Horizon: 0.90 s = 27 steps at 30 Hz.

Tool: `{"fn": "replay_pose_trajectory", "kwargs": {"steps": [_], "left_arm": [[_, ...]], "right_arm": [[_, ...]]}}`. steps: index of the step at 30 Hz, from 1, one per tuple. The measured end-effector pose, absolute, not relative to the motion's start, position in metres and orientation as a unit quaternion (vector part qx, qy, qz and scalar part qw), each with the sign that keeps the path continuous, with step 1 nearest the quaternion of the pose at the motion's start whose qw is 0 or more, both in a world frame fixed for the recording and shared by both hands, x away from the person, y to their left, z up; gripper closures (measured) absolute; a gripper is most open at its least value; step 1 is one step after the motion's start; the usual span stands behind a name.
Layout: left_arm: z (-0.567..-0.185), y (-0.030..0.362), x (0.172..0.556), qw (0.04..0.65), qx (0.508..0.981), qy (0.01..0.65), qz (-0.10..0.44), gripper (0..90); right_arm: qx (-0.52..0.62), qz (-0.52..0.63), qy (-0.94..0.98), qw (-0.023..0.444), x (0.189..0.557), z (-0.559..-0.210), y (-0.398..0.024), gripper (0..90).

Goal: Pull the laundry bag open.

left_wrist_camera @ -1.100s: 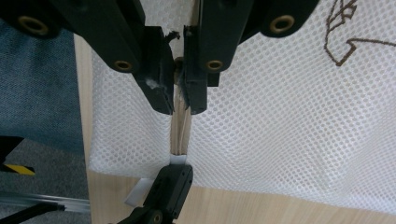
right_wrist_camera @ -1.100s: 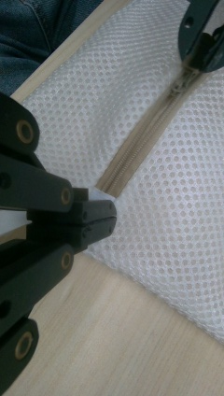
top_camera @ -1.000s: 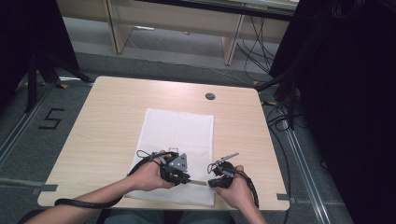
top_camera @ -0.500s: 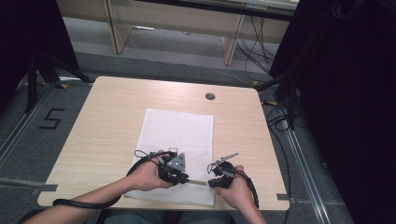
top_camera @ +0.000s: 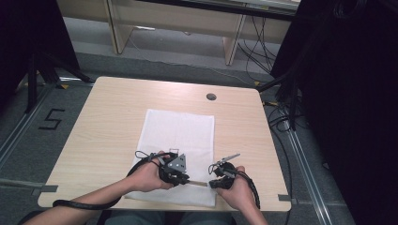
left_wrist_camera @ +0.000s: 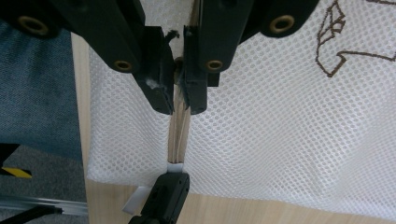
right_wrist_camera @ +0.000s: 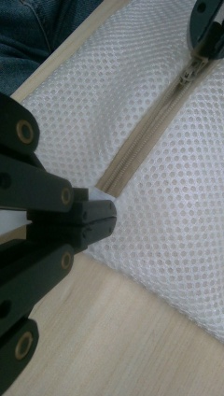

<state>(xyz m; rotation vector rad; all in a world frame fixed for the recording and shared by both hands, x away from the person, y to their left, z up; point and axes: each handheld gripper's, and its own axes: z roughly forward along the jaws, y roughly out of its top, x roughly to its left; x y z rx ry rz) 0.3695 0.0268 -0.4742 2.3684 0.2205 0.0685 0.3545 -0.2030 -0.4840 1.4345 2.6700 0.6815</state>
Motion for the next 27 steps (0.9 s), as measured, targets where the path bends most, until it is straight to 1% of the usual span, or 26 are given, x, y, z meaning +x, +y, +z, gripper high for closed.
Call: {"fn": "replay_pose_trajectory", "kwargs": {"steps": [1,4,7,9,16,18,24,26,27], "left_arm": [[-0.4745,0.0271,0.369,0.375,0.922,0.093,0.02,82.4],[-0.4745,0.0268,0.3691,0.373,0.923,0.087,0.026,82.4],[-0.4748,0.0271,0.369,0.373,0.923,0.093,0.021,82.5],[-0.4748,0.0276,0.3691,0.37,0.924,0.09,0.025,82.5],[-0.4749,0.0291,0.369,0.374,0.923,0.094,0.023,82.4],[-0.4746,0.0295,0.3691,0.374,0.922,0.093,0.023,82.4],[-0.4742,0.0312,0.37,0.371,0.924,0.088,0.025,82.5],[-0.4744,0.0323,0.3696,0.373,0.922,0.097,0.018,82.5],[-0.4742,0.0333,0.3699,0.369,0.925,0.091,0.025,82.4]], "right_arm": [[0.46,0.22,0.86,0.019,0.3547,-0.484,-0.2032,90.0],[0.462,0.219,0.859,0.017,0.3545,-0.484,-0.2028,90.0],[0.459,0.22,0.86,0.02,0.3547,-0.484,-0.2033,90.0],[0.473,0.214,0.855,0.011,0.3534,-0.483,-0.2021,90.0],[0.473,0.214,0.855,0.01,0.3535,-0.483,-0.2021,90.0],[0.46,0.22,0.86,0.019,0.3546,-0.484,-0.2032,90.0],[0.46,0.22,0.86,0.019,0.3547,-0.484,-0.2034,90.0],[0.46,0.22,0.86,0.018,0.3548,-0.4839,-0.2035,90.0],[0.46,0.219,0.86,0.018,0.3548,-0.4838,-0.2034,90.0]]}}
